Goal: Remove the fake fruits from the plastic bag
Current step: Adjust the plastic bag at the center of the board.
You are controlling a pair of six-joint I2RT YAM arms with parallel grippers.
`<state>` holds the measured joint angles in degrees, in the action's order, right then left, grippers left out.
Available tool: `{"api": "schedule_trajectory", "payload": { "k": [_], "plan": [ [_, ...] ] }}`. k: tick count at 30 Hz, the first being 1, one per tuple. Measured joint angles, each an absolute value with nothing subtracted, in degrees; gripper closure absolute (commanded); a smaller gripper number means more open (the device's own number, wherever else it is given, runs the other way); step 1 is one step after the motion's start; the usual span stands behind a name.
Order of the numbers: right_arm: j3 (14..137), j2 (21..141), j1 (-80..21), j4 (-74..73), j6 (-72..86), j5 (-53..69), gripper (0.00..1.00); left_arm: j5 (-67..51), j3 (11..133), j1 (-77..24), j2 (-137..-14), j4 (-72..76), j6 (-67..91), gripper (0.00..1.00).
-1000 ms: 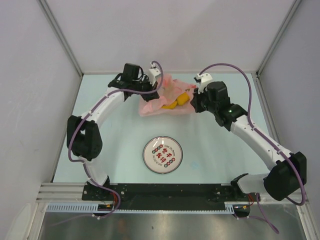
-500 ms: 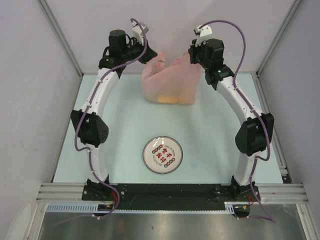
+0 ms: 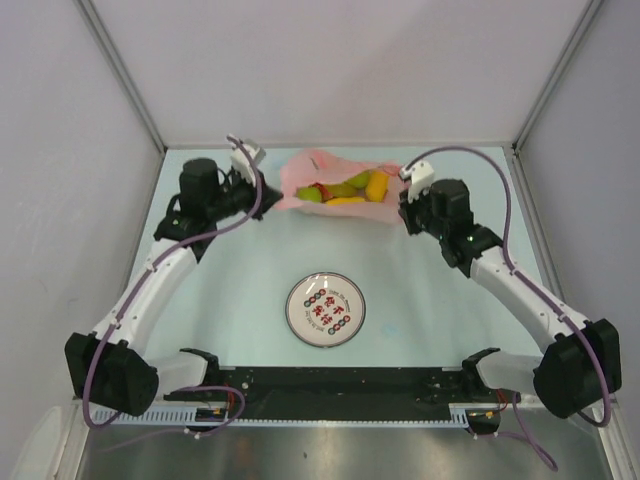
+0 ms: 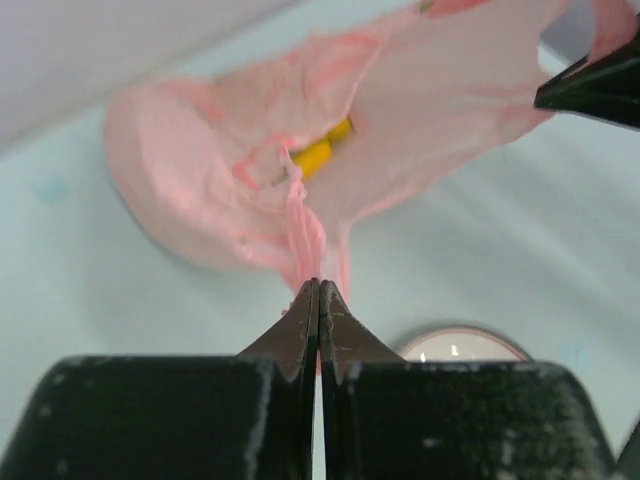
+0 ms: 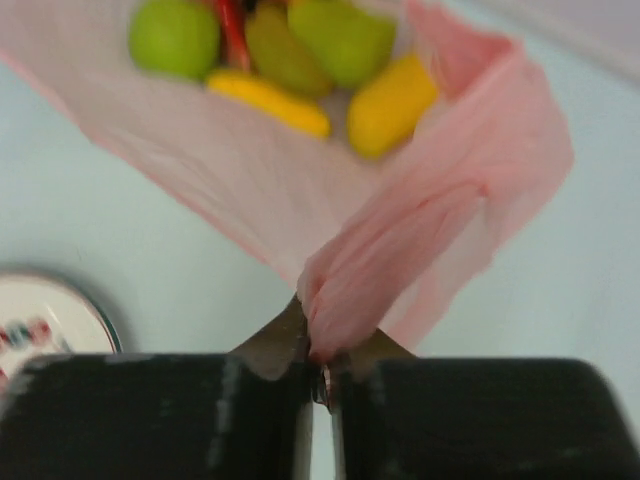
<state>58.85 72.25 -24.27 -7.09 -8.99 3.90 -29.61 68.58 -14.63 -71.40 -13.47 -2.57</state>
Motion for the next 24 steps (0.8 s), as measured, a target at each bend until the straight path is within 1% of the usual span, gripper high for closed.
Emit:
{"api": "schedule_trajectory", "payload": {
  "k": [2,3,5,9,14,16,17,18,20,21,24],
  "plan": [
    [53.32,69.67,-24.12,-10.63,-9.17,3.95,0.37,-29.87,60.82,-15.07,-68.95,-12.58,-0.93,1.0],
    [51.81,69.17,-23.83,-12.71,-9.69,4.08,0.28,-30.02,57.49,-15.2,-68.73,-12.62,0.19,1.0],
    [51.07,68.75,-23.7,-16.16,-11.07,4.14,0.23,-30.13,54.74,-15.84,-68.9,-13.3,1.63,1.0],
    [54.39,66.19,-23.64,-20.03,-12.78,4.47,0.21,-30.17,54.19,-17.23,-68.49,-12.49,3.77,1.0],
    [65.78,64.1,-25.58,-19.53,-12.38,6.39,0.24,-30.17,55.9,-17.89,-67.16,-11.2,6.92,1.0],
    [68.64,63.92,-27.66,-17.39,-11.9,6.68,0.26,-30.15,56.97,-17.89,-66.61,-11.05,7.7,1.0],
    [69.43,64.12,-28.73,-16.19,-11.81,6.7,0.32,-30.15,57.49,-17.89,-66.37,-11.05,7.99,1.0],
    [69.91,64.53,-29.8,-14.96,-11.92,6.72,0.45,-30.15,57.93,-17.89,-66.19,-11.0,8.16,1.0],
    [70.11,66.48,-31.97,-12.62,-12.82,6.7,0.55,-30.13,58.67,-17.89,-65.93,-10.98,8.64,1.0],
    [70.11,68.47,-32.91,-11.42,-13.1,6.79,0.62,-30.09,59.05,-17.89,-65.91,-11.03,8.99,1.0],
    [70.17,76.14,-34.46,-8.21,-13.96,7.27,0.67,-30.06,60.9,-17.89,-66.06,-11.73,9.26,1.0]
  ]
}}
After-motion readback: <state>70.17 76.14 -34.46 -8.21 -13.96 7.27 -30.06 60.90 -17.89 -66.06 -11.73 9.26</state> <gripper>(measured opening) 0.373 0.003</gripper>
